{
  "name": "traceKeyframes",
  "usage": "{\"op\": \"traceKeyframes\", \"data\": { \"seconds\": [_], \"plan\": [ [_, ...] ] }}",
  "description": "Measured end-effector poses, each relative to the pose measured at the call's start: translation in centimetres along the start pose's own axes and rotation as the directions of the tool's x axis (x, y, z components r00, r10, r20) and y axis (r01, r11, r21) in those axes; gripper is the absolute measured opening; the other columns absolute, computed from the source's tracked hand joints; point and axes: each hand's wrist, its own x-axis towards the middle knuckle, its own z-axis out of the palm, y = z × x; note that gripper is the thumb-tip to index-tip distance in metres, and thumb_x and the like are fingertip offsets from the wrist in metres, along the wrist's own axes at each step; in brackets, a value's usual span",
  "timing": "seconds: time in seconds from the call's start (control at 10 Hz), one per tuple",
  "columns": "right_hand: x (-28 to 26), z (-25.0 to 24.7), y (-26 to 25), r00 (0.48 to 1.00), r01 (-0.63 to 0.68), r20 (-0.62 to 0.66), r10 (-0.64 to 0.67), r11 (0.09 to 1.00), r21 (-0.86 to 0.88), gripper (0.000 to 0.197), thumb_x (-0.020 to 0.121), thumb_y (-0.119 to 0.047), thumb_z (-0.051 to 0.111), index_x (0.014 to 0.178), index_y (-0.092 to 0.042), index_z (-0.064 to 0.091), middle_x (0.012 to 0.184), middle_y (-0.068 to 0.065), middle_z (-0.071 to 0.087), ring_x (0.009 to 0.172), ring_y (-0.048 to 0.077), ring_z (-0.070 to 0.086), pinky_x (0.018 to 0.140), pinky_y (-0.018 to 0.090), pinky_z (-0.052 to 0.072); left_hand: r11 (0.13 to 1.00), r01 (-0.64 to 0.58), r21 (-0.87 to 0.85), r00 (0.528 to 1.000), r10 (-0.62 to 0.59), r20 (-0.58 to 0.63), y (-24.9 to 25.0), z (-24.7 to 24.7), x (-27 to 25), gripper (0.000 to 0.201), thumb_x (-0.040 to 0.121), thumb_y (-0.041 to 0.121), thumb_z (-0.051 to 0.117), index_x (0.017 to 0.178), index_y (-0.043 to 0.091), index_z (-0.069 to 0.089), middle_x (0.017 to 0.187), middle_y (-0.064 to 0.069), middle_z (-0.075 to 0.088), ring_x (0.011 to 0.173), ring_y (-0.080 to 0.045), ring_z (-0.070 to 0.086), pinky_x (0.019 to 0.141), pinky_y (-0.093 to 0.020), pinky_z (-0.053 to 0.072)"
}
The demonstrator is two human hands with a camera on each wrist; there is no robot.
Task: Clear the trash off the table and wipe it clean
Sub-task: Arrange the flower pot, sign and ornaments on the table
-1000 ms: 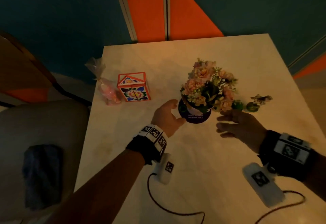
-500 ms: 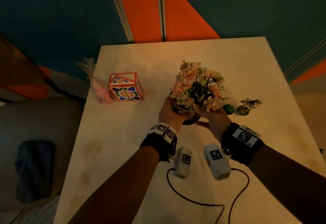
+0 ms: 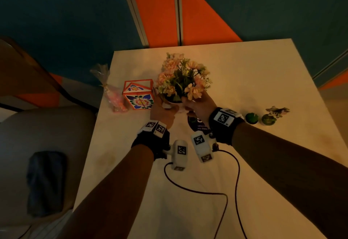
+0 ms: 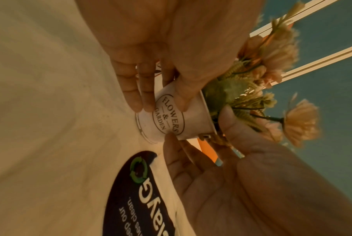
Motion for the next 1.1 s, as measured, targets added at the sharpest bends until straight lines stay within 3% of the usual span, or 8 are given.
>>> {"op": "traceKeyframes", "data": {
  "seconds": [0.3, 0.4, 0.5, 0.6, 0.7, 0.8, 1.0, 1.1],
  "plan": [
    [1.7, 0.9, 0.8, 0.999, 0.018, -0.031, -0.019, 0.999, -0.027, 0.050, 0.088, -0.010, 0.064, 0.133, -0.016, 0.042, 0.117, 0.003, 0.055, 0.083, 0.021, 0.059, 0.069, 0.036, 0.051, 1.000, -0.024, 0.007, 0.999, 0.024, -0.023, -1.4, 0.1, 1.8, 0.060, 0.084, 0.007, 0.064, 0.136, 0.020, 0.038, 0.134, -0.007, 0.054, 0.118, -0.030, 0.055, 0.093, -0.052, 0.050],
    [1.9, 1.1, 0.6, 0.999, 0.024, -0.039, -0.027, 0.996, -0.082, 0.051, 0.089, -0.011, 0.063, 0.135, -0.019, 0.042, 0.123, -0.001, 0.056, 0.097, 0.026, 0.061, 0.076, 0.039, 0.052, 1.000, -0.027, 0.014, 0.999, 0.028, -0.033, -1.0, 0.0, 1.7, 0.057, 0.085, 0.006, 0.063, 0.136, 0.018, 0.038, 0.135, -0.009, 0.053, 0.119, -0.030, 0.054, 0.095, -0.052, 0.049],
    [2.2, 1.3, 0.4, 0.999, 0.026, -0.030, -0.030, 0.992, -0.120, 0.053, 0.087, -0.016, 0.066, 0.135, -0.020, 0.043, 0.132, 0.003, 0.056, 0.104, 0.026, 0.062, 0.068, 0.031, 0.053, 1.000, -0.008, -0.003, 0.996, 0.007, -0.092, -0.9, -0.2, 1.6, 0.052, 0.082, 0.013, 0.067, 0.129, 0.011, 0.046, 0.119, -0.014, 0.061, 0.106, -0.033, 0.062, 0.089, -0.051, 0.053],
    [2.4, 1.3, 0.4, 1.000, 0.017, -0.007, -0.018, 0.993, -0.118, 0.054, 0.087, -0.017, 0.066, 0.136, -0.019, 0.043, 0.129, 0.005, 0.056, 0.103, 0.026, 0.060, 0.065, 0.030, 0.049, 1.000, 0.009, -0.012, 1.000, -0.009, -0.015, -0.8, -0.2, 1.4, 0.053, 0.084, 0.008, 0.063, 0.132, 0.017, 0.042, 0.130, -0.011, 0.056, 0.117, -0.032, 0.056, 0.095, -0.054, 0.048],
    [2.4, 1.4, 0.2, 1.000, 0.008, -0.001, -0.008, 0.997, -0.083, 0.052, 0.088, -0.010, 0.064, 0.135, -0.014, 0.042, 0.116, 0.006, 0.055, 0.079, 0.017, 0.056, 0.056, 0.025, 0.045, 1.000, 0.010, 0.009, 1.000, -0.010, 0.002, -1.3, -0.1, 2.2, 0.055, 0.085, 0.008, 0.061, 0.134, 0.016, 0.040, 0.134, -0.009, 0.053, 0.121, -0.031, 0.053, 0.097, -0.055, 0.047],
    [2.0, 1.4, 0.0, 1.000, -0.019, 0.007, 0.019, 0.998, -0.057, 0.050, 0.090, -0.009, 0.062, 0.135, -0.014, 0.041, 0.119, 0.005, 0.054, 0.080, 0.017, 0.055, 0.060, 0.027, 0.045, 1.000, 0.000, 0.021, 0.998, 0.001, -0.066, -0.6, -0.3, 1.2, 0.056, 0.081, 0.014, 0.068, 0.131, 0.010, 0.044, 0.119, -0.014, 0.061, 0.106, -0.033, 0.062, 0.088, -0.051, 0.053],
    [-2.0, -2.1, -0.2, 0.998, -0.042, -0.059, 0.032, 0.984, -0.173, 0.065, 0.083, -0.017, 0.071, 0.139, -0.019, 0.038, 0.146, 0.003, 0.041, 0.104, 0.027, 0.055, 0.077, 0.038, 0.053, 0.997, 0.001, 0.083, 1.000, -0.004, 0.029, -0.1, -1.1, -0.9, 0.048, 0.086, 0.007, 0.063, 0.131, 0.009, 0.045, 0.121, -0.009, 0.057, 0.106, -0.032, 0.061, 0.081, -0.046, 0.056],
    [-6.3, -6.0, 0.8, 0.994, -0.026, -0.105, -0.014, 0.928, -0.373, 0.040, 0.084, -0.014, 0.070, 0.121, -0.013, 0.056, 0.128, 0.007, 0.058, 0.096, 0.026, 0.062, 0.083, 0.043, 0.057, 0.979, 0.073, 0.189, 0.996, -0.079, 0.026, -1.8, -0.8, -3.4, 0.046, 0.083, 0.011, 0.068, 0.126, 0.017, 0.053, 0.120, 0.004, 0.057, 0.100, -0.023, 0.064, 0.080, -0.040, 0.057]
  ]
}}
